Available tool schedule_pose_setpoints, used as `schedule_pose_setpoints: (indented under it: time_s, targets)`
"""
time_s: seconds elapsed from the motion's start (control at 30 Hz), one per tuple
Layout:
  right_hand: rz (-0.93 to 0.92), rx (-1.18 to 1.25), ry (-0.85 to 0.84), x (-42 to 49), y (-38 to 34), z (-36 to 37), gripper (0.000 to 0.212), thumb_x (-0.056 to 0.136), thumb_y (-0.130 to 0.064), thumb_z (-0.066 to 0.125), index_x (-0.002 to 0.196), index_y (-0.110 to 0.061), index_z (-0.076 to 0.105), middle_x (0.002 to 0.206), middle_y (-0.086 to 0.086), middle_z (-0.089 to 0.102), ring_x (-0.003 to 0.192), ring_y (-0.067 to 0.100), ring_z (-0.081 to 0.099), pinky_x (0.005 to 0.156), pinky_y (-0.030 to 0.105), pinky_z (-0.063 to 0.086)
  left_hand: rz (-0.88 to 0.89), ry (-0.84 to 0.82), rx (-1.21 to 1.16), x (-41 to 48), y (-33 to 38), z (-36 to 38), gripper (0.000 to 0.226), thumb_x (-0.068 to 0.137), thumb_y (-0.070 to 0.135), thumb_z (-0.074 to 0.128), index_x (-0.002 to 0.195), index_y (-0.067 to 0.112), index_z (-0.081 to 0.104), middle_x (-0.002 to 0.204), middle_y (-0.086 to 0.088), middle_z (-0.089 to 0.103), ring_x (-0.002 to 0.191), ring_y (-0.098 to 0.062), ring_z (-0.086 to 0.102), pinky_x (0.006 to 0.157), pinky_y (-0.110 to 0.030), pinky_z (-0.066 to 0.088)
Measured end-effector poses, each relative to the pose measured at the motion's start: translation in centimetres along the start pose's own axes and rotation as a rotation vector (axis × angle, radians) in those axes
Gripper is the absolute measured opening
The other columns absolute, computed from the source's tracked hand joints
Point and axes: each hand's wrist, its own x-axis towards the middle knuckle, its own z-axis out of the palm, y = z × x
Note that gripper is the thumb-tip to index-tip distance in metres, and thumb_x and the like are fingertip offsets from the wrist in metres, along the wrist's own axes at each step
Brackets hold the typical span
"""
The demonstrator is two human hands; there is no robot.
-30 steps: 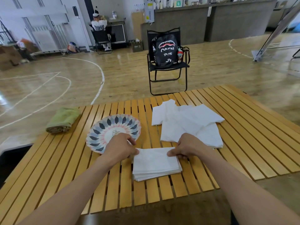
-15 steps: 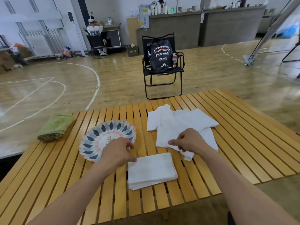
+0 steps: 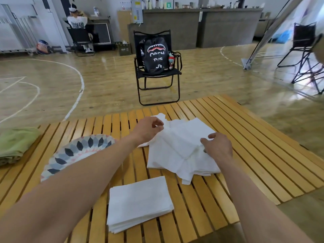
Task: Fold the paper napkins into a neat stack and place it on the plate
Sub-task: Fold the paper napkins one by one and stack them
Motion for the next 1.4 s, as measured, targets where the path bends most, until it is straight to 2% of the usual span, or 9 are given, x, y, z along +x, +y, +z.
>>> schedule_pose_setpoints:
  time_s: [0.1,0.3,0.43,0.57,0.8,0.93,1.13,1.27,1.4]
  targets:
    - [0.040,0.064,-0.037,1.2,0.5,0.9,0.035,0.086,-0.031,0.071,0.110,-0.006,0.065,0.078,0.007,0.077,0.084,0.027,0.075,0.079,0.047,0.061,0.041,-0.063,0.034,2.9,1.2,1.9,0.022,0.099,0.028,0.058,0.116,0.021,0.068,0.113,0.010,0.065,0.112,-0.010,0.058,0.089,-0.023,0.039]
    - [0.079,0.191,-0.076,2.3,0.7,1.4,0.031,0.081,-0.026,0.079,0.107,-0.018,0.063,0.072,0.000,0.075,0.073,0.014,0.074,0.076,0.038,0.059,-0.059,-0.129,0.241,6.4,1.7,4.7,0.011,0.093,0.039,0.058,0.099,0.031,0.062,0.113,0.003,0.069,0.108,-0.021,0.060,0.098,-0.039,0.043]
    - [0.081,0.332,-0.093,2.1,0.5,0.5,0.031,0.078,-0.015,0.077,0.107,-0.019,0.066,0.077,0.005,0.075,0.085,0.024,0.074,0.077,0.040,0.059,-0.094,-0.105,0.067,6.2,1.8,4.6,0.019,0.084,0.024,0.069,0.102,0.028,0.064,0.094,0.010,0.068,0.101,-0.018,0.063,0.100,-0.042,0.045]
    - [0.114,0.583,-0.232,1.3,-0.5,-1.2,0.024,0.081,-0.001,0.071,0.102,-0.012,0.070,0.090,0.009,0.070,0.079,0.020,0.065,0.074,0.031,0.059,-0.118,-0.112,-0.146,5.2,2.3,3.2,0.029,0.085,0.016,0.072,0.114,0.019,0.065,0.100,0.001,0.067,0.101,-0.020,0.064,0.079,-0.027,0.050]
    - [0.081,0.863,-0.540,-0.3,-1.7,-3.8,0.024,0.084,0.004,0.058,0.100,-0.007,0.072,0.092,0.010,0.064,0.086,0.025,0.060,0.091,0.042,0.050,-0.200,-0.255,-0.388,1.5,2.9,1.2,0.049,0.088,0.051,0.067,0.125,0.018,0.063,0.120,0.007,0.067,0.110,-0.016,0.063,0.101,-0.037,0.047]
    - [0.011,0.588,-0.426,-1.4,-1.1,-3.5,0.028,0.082,0.005,0.064,0.106,-0.009,0.069,0.093,0.012,0.072,0.082,0.022,0.069,0.072,0.035,0.059,-0.227,-0.279,-0.545,-1.3,1.3,-0.1,0.048,0.077,0.038,0.083,0.119,0.019,0.068,0.118,0.000,0.072,0.111,-0.020,0.067,0.102,-0.043,0.051]
    - [0.017,0.584,-0.401,-2.3,-0.6,-2.2,0.073,0.075,0.012,0.076,0.137,-0.015,0.050,0.114,0.013,0.070,0.102,0.027,0.070,0.083,0.036,0.059,-0.264,-0.230,-0.486,-4.7,0.1,-0.6,0.025,0.088,0.031,0.072,0.110,0.020,0.068,0.113,0.000,0.071,0.102,-0.018,0.069,0.091,-0.036,0.057]
    - [-0.112,0.630,-0.329,-3.0,-1.7,-2.5,0.074,0.075,0.012,0.077,0.136,-0.022,0.053,0.107,0.006,0.075,0.101,0.022,0.072,0.094,0.040,0.056,-0.190,-0.157,-0.660,-6.0,0.5,-1.9,0.025,0.094,0.021,0.065,0.119,0.017,0.066,0.115,-0.005,0.073,0.101,-0.021,0.073,0.091,-0.042,0.058]
    - [-0.279,0.682,-0.292,-3.8,-2.5,-2.7,0.061,0.079,0.017,0.069,0.127,-0.020,0.061,0.100,0.002,0.078,0.096,0.015,0.073,0.089,0.032,0.056,-0.078,-0.085,-0.713,-7.4,-0.1,-3.1,0.032,0.098,0.012,0.058,0.129,0.018,0.064,0.116,-0.006,0.073,0.104,-0.024,0.072,0.089,-0.044,0.058]
